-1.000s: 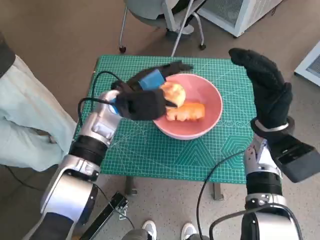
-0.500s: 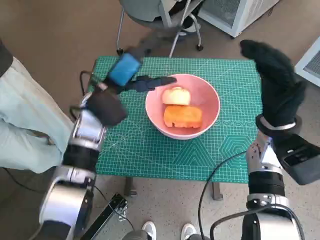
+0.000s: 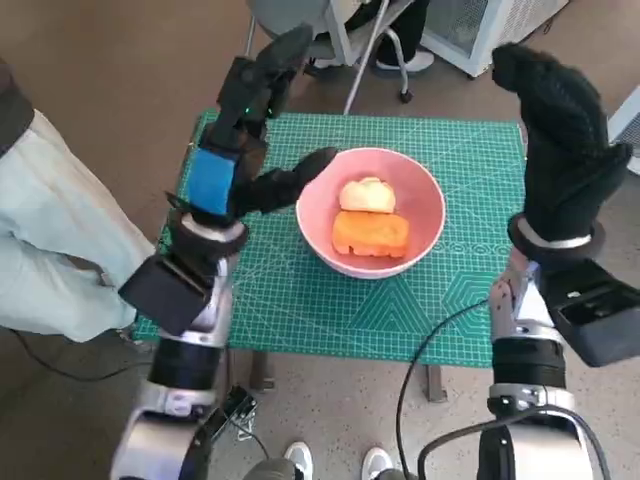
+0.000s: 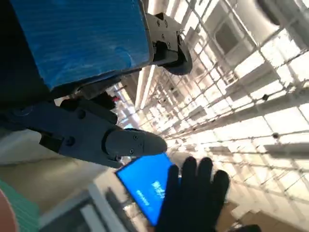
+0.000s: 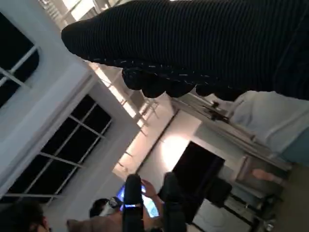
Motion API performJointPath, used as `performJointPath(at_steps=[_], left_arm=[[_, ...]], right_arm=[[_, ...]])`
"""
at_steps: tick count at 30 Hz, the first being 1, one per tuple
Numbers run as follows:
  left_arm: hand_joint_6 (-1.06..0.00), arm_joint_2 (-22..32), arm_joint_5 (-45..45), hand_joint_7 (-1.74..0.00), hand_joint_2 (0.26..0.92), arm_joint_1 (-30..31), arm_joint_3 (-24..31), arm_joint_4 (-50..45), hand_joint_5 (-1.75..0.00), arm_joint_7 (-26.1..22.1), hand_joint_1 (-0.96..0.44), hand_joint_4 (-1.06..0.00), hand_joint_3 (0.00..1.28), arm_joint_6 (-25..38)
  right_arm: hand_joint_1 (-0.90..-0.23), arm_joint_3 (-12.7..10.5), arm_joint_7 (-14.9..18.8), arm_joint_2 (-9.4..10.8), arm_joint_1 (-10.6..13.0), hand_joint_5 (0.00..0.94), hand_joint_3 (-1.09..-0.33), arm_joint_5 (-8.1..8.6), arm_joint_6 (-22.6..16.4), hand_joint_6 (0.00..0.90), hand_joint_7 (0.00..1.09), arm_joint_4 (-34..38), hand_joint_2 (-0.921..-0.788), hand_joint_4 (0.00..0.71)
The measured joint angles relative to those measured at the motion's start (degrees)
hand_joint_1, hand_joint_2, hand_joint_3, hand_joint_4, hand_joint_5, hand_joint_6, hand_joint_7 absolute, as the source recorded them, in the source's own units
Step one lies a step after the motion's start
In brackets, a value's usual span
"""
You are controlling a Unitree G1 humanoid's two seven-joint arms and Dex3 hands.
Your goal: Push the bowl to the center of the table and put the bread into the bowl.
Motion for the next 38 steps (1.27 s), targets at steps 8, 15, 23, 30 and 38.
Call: performJointPath(at_steps=[8,15,23,30,38], left_arm=[[-0.01,0.08,-2.45,-0.73,0.921,1.9,0.37,-2.21,-0.01,-2.26,-0.43,-0.27,0.35,1.93],[-0.01,0.09,-3.01,-0.74,0.921,2.7,0.85,-2.54,-0.01,-3.5,-0.43,-0.27,0.35,1.77],[-0.02,0.09,-3.41,-0.74,0.921,3.68,1.18,-3.8,-0.01,-3.51,-0.43,-0.27,0.35,1.79],[-0.02,-0.12,-3.48,-0.74,0.921,3.92,1.19,-4.41,-0.01,-3.5,-0.43,-0.27,0.35,1.76],[-0.03,-1.09,-3.54,-0.75,0.921,4.96,1.18,-4.51,-0.01,-3.56,-0.44,-0.28,0.35,0.85]], right_arm=[[-0.562,0.88,-1.35,-0.07,0.02,0.001,-0.729,-1.68,0.34,0.049,0.77,-1.15,-0.921,0.35],[-0.579,1.64,-1.8,-0.08,0.03,0.0,-0.734,-2.69,0.33,0.05,0.76,-1.63,-0.921,0.342],[-0.573,2.22,-1.81,-0.45,0.03,0.0,-0.739,-3.06,0.73,0.051,0.76,-1.95,-0.921,0.338],[-0.566,2.71,-1.81,-0.87,0.03,0.0,-0.74,-3.08,1.25,0.052,0.76,-2.01,-0.921,0.338],[-0.545,3.44,-1.8,-0.89,0.15,0.001,-0.746,-3.07,1.9,0.05,0.75,-2.41,-0.921,0.339]])
